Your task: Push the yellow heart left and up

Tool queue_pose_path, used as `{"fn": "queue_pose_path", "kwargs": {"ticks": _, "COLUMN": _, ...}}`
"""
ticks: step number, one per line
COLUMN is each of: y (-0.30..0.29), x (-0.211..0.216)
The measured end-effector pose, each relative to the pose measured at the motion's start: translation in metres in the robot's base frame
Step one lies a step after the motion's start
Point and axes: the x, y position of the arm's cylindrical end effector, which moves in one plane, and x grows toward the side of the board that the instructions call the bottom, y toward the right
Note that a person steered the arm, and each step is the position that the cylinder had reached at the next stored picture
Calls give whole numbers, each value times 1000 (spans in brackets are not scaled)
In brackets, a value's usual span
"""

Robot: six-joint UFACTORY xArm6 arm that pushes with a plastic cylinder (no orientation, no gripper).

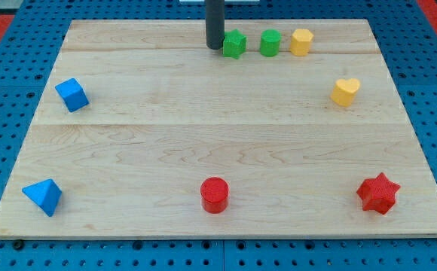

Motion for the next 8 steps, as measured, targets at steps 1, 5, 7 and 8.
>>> {"fn": "queue_pose_path", "kwargs": {"ticks": 1, "y": 2, "x": -4}}
{"fn": "queue_pose_path", "kwargs": {"ticks": 5, "y": -56, "x": 74}}
{"fn": "queue_pose_path", "kwargs": {"ticks": 7, "y": 53, "x": 84}}
{"fn": "queue_pose_path", "kwargs": {"ticks": 8, "y": 109, "x": 84}}
